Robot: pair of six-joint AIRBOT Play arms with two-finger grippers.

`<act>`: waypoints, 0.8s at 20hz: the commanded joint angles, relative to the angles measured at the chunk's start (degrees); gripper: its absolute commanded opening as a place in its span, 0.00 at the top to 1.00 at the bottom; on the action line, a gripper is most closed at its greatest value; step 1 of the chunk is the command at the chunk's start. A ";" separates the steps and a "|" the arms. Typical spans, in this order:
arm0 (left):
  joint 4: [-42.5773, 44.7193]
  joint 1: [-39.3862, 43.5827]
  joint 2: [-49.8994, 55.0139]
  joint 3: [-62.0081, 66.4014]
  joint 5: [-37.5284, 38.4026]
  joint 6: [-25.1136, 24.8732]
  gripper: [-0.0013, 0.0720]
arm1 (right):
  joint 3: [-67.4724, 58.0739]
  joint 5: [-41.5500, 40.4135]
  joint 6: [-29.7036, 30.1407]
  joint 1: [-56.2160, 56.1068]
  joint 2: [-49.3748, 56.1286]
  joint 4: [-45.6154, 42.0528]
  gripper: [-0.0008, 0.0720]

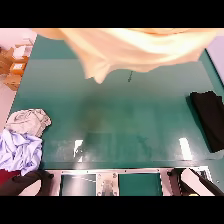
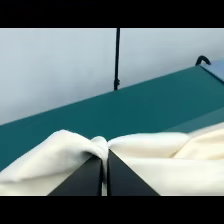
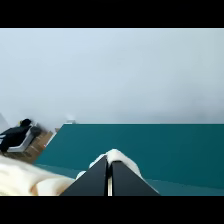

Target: Fold the shirts.

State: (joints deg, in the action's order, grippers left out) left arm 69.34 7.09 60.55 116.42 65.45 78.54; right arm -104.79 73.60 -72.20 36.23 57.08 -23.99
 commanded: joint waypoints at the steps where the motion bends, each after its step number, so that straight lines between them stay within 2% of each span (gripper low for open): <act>1: 2.01 -0.07 -4.61 -0.39 6.56 0.57 0.94 | -2.64 -0.02 -1.33 0.98 -0.66 -0.26 0.97; 3: 2.10 -0.07 -4.31 -6.05 10.32 1.49 0.94 | 1.31 -0.04 -1.29 0.22 -0.63 -0.94 0.97; 5: 2.03 -0.07 -4.31 -15.69 7.80 2.08 0.94 | 9.27 -0.33 -1.27 -2.64 -0.37 -3.72 0.97; 9: -5.68 -0.04 -4.11 -42.12 -8.20 1.92 0.94 | 30.58 -5.33 0.07 -9.86 2.89 -11.37 0.97; 11: -13.11 -0.04 -2.80 -54.07 -16.68 -1.05 0.94 | 41.48 -11.30 2.25 -12.33 6.91 -11.47 0.97; 13: -19.34 -0.04 0.35 -62.03 -21.77 -4.96 0.94 | 47.45 -16.13 3.52 -13.73 12.70 -11.43 0.97; 16: -25.94 -0.04 7.65 -65.79 -20.11 -8.81 0.94 | 48.35 -16.46 3.93 -14.12 23.37 -11.17 0.97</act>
State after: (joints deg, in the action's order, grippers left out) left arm 52.03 7.07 63.13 57.58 48.27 74.15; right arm -60.95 60.20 -69.58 23.35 72.31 -34.70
